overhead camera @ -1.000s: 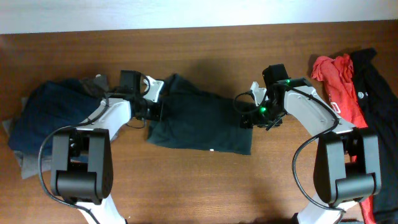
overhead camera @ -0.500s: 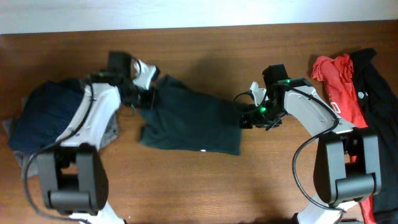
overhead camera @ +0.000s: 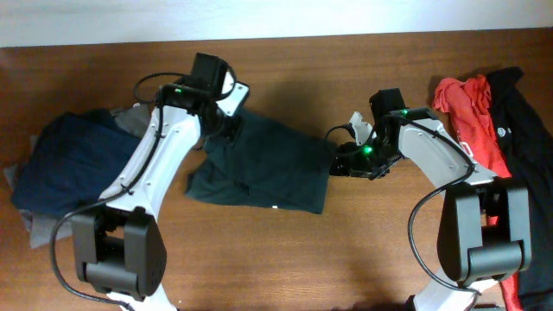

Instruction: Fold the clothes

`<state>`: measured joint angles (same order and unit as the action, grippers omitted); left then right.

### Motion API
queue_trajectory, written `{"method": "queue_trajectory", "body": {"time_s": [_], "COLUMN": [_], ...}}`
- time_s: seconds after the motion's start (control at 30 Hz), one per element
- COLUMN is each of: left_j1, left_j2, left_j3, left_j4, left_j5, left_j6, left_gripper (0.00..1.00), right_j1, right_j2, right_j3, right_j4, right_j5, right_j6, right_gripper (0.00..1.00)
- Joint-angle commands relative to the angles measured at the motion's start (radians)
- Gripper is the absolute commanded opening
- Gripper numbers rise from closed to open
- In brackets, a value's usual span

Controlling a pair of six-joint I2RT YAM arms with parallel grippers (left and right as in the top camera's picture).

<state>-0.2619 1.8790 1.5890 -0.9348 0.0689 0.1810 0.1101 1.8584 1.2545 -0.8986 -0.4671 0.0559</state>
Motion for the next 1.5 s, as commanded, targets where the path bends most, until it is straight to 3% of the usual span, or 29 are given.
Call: {"method": "queue_trajectory", "body": {"time_s": [0.0,0.17,0.33,0.6,0.9,1.13,1.47], "left_j1": [0.037,0.027,-0.050,-0.289,-0.513,-0.612,-0.655], "left_j2": [0.002,-0.020,-0.023,-0.022,-0.002,0.032,0.124], "left_j3": [0.005,0.072,0.192,0.254,0.254,0.254,0.254], "left_j4": [-0.005,-0.020,-0.024,0.087,0.241,0.327,0.418], "left_j5": [0.043,0.324,0.441,0.440,0.375,0.327,0.323], "left_j6": [-0.034,-0.034,-0.069,-0.238,-0.405,-0.488,-0.502], "left_gripper": [0.00,0.00,0.00,0.00,0.00,0.00,0.01], "right_j1": [-0.007,-0.094,-0.252,-0.457,-0.507,-0.512,-0.512], "right_j2": [0.009,-0.007,-0.051,-0.134,-0.153,-0.153,-0.153], "right_j3": [-0.005,-0.003,0.022,0.046,0.047,0.047,0.047], "right_j4": [-0.004,0.009,-0.017,-0.067,-0.090,-0.090,-0.089], "right_j5": [-0.010,0.060,0.050,0.053,0.052,0.053,0.053], "right_j6": [-0.004,0.122,0.128,0.124,0.106,0.106,0.106], "right_gripper": [0.64,0.64,0.64,0.68,0.68,0.68,0.68]}}
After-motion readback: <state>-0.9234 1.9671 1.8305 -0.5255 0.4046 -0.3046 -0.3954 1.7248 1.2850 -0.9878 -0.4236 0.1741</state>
